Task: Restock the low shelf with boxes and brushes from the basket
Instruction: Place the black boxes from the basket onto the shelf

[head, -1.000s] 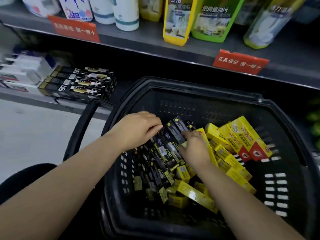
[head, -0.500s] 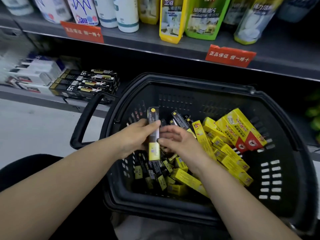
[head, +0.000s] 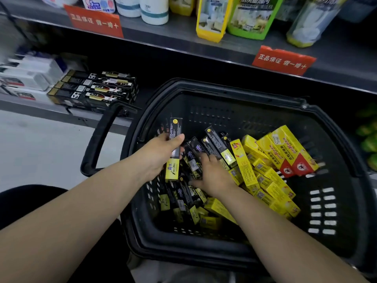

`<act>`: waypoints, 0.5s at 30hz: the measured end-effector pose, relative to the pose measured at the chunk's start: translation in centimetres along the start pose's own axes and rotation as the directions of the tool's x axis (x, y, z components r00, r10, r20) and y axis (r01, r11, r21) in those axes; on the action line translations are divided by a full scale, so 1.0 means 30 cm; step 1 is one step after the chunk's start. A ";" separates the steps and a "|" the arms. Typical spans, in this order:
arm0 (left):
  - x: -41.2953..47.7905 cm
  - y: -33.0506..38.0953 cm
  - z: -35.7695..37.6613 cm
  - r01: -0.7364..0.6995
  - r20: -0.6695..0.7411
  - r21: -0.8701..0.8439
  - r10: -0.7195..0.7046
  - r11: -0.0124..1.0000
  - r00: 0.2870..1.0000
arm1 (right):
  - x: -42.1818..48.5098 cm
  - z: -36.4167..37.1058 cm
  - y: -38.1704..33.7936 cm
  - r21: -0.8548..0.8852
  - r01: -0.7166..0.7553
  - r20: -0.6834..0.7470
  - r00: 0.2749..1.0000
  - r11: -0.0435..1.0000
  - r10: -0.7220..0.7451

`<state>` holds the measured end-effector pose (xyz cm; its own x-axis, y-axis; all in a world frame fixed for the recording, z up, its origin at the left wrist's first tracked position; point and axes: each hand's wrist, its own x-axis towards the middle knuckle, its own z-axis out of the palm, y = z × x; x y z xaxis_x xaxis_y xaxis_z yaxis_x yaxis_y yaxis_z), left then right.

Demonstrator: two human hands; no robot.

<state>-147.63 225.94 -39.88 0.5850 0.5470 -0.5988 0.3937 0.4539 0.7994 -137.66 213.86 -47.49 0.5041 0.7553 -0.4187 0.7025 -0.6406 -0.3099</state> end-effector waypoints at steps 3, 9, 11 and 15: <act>0.028 0.007 -0.001 0.036 -0.047 0.033 -0.035 0.999 0.998 | 0.020 -0.003 0.026 0.090 -0.032 -0.056 0.998 0.995 0.038; 0.068 0.013 -0.013 0.114 -0.015 0.040 -0.113 0.993 0.993 | 0.016 -0.026 0.041 0.231 -0.063 -0.087 0.993 0.971 0.085; 0.080 0.010 -0.015 0.144 0.007 0.062 -0.145 0.988 0.989 | 0.011 0.001 0.013 0.043 -0.054 -0.032 0.998 0.998 0.055; 0.084 0.007 -0.009 0.155 0.071 0.056 -0.159 0.986 0.985 | 0.009 0.038 -0.027 0.069 -0.070 0.044 0.997 0.995 0.067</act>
<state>-146.27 227.61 -41.23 0.5640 0.4168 -0.7129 0.5185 0.4931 0.6986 -138.67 214.43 -48.34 0.5270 0.7042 -0.4758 0.6292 -0.6996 -0.3385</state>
